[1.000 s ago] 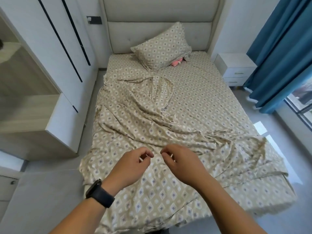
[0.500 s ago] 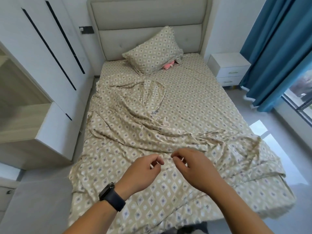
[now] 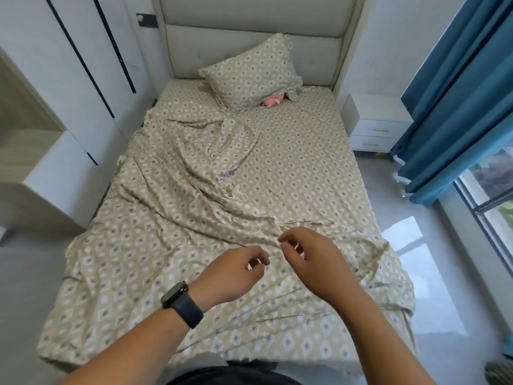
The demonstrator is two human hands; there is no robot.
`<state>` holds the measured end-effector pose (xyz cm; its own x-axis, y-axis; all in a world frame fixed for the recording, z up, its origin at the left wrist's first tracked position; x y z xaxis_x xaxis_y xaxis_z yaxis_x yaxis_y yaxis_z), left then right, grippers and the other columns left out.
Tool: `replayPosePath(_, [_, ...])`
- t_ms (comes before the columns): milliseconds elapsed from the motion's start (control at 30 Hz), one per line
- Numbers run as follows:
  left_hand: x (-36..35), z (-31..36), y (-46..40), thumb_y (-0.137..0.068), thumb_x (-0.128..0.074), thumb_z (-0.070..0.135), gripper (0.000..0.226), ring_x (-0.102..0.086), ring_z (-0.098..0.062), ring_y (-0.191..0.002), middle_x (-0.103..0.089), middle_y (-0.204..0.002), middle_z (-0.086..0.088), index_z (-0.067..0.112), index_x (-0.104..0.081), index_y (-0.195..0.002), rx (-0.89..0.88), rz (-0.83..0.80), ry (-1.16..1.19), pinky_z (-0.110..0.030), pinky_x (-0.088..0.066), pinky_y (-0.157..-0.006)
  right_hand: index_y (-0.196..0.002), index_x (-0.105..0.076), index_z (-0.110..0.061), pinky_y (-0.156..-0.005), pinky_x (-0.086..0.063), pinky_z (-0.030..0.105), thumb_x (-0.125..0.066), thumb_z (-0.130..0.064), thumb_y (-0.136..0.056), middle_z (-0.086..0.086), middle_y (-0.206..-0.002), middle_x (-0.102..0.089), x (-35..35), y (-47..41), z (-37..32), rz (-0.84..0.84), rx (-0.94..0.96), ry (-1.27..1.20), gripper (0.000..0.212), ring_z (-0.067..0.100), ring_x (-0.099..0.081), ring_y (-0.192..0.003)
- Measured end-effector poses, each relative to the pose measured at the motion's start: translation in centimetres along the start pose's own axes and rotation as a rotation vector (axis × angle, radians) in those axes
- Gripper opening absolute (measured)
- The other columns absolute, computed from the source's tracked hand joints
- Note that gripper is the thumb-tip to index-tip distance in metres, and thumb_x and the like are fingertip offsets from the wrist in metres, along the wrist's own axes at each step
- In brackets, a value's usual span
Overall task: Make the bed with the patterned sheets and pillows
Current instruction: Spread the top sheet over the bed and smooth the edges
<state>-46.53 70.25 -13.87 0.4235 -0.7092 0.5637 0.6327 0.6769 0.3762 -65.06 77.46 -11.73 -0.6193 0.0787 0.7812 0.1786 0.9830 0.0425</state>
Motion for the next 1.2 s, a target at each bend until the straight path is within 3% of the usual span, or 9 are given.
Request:
replayPosePath(67, [-0.6, 0.7, -0.6, -0.099, -0.05, 0.037, 0.016, -0.066, -0.016, -0.074, -0.064, -0.099, 0.017, 0.039, -0.064, -0.107, -0.014, 0.011, -0.03, -0.039, -0.057, -0.072, -0.108, -0.065, -0.037, -0.08, -0.053, 0.029, -0.056, -0.038, -0.098, -0.023, -0.095, -0.062, -0.3, 0.7, 1.1, -0.007, -0.022, -0.005, 0.014, -0.001, -0.059, -0.091])
replayPosePath(200, [-2.3, 0.4, -1.5, -0.099, -0.051, 0.033, 0.015, -0.059, -0.01, -0.067, -0.064, -0.096, 0.015, 0.036, -0.065, -0.105, -0.02, -0.047, -0.012, -0.033, -0.05, -0.064, -0.112, -0.065, -0.037, -0.079, -0.052, 0.025, -0.058, -0.037, -0.098, -0.025, -0.095, -0.06, -0.9, 2.6, 2.4, -0.043, -0.052, 0.027, 0.015, -0.001, -0.058, -0.09])
replayPosePath(367, [-6.3, 0.8, -2.7, -0.099, -0.049, 0.035, 0.018, -0.063, -0.01, -0.083, -0.065, -0.098, 0.014, 0.034, -0.065, -0.108, -0.04, -0.176, -0.107, -0.043, -0.056, -0.082, -0.11, -0.063, -0.041, -0.074, -0.047, 0.017, -0.06, -0.035, -0.097, -0.026, -0.092, -0.059, 0.5, 6.0, 6.4, -0.107, -0.135, 0.121, 0.015, -0.004, -0.057, -0.088])
replayPosePath(500, [-9.1, 2.3, -3.2, -0.1, -0.049, 0.036, 0.018, -0.064, -0.012, -0.077, -0.064, -0.097, 0.015, 0.035, -0.064, -0.11, -0.014, -0.148, -0.03, -0.037, -0.056, -0.074, -0.11, -0.064, -0.04, -0.072, -0.045, 0.014, -0.059, -0.034, -0.097, -0.026, -0.092, -0.059, 1.7, 7.0, 10.4, -0.14, -0.171, 0.144, 0.015, -0.004, -0.057, -0.088])
replayPosePath(633, [-12.8, 2.2, -3.7, -0.1, -0.048, 0.035, 0.017, -0.063, -0.014, -0.071, -0.065, -0.095, 0.014, 0.034, -0.063, -0.109, 0.073, -0.149, -0.044, -0.035, -0.053, -0.066, -0.113, -0.064, -0.037, -0.075, -0.046, 0.018, -0.059, -0.034, -0.098, -0.027, -0.092, -0.056, 2.7, 5.8, 14.5, -0.223, -0.123, 0.135, 0.016, -0.003, -0.056, -0.086])
replayPosePath(767, [-18.5, 3.3, -6.2, -0.1, -0.049, 0.031, 0.016, -0.064, -0.017, -0.077, -0.066, -0.094, 0.009, 0.03, -0.063, -0.107, 0.19, -0.127, -0.041, -0.039, -0.052, -0.071, -0.115, -0.065, -0.034, -0.076, -0.049, 0.022, -0.059, -0.031, -0.099, -0.026, -0.094, -0.056, 5.2, 4.7, 20.9, -0.305, -0.063, 0.139, 0.017, -0.001, -0.056, -0.087])
replayPosePath(967, [-26.9, 7.3, -10.9, -0.099, -0.05, 0.03, 0.018, -0.063, -0.017, -0.083, -0.066, -0.098, 0.007, 0.028, -0.064, -0.108, 0.287, -0.11, 0.033, -0.039, -0.051, -0.075, -0.105, -0.07, -0.03, -0.07, -0.038, 0.007, -0.064, -0.024, -0.096, -0.026, -0.09, -0.056, 8.6, 5.0, 29.6, -0.312, 0.082, 0.091, 0.013, -0.008, -0.053, -0.08])
replayPosePath(1133, [-32.3, 8.8, -13.2, -0.098, -0.05, 0.027, 0.017, -0.062, -0.017, -0.078, -0.064, -0.099, 0.004, 0.026, -0.065, -0.105, 0.392, -0.09, 0.158, -0.031, -0.049, -0.064, -0.098, -0.069, -0.029, -0.067, -0.046, 0.019, -0.063, -0.034, -0.098, -0.021, -0.087, -0.061, 7.4, 5.6, 34.7, -0.413, 0.063, 0.049, 0.009, 0.0, -0.055, -0.077])
replayPosePath(1200, [-33.9, 7.9, -13.4, -0.098, -0.049, 0.025, 0.017, -0.065, -0.022, -0.081, -0.065, -0.099, 0.001, 0.025, -0.065, -0.104, 0.437, -0.104, 0.177, -0.034, -0.052, -0.068, -0.087, -0.065, -0.025, -0.067, -0.05, 0.027, -0.054, -0.045, -0.101, -0.015, -0.081, -0.06, 6.2, 5.5, 35.9, -0.484, 0.005, 0.062, 0.026, 0.004, -0.056, -0.074])
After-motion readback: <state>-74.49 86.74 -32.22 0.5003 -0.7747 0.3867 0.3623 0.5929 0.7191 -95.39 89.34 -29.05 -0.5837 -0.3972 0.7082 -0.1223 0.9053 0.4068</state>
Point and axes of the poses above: each hand's wrist, its own y-axis away from the middle knuckle, its own x-axis out of the back of the hand, z = x × y, the point moved 1 cm from there along -y, towards the middle knuckle
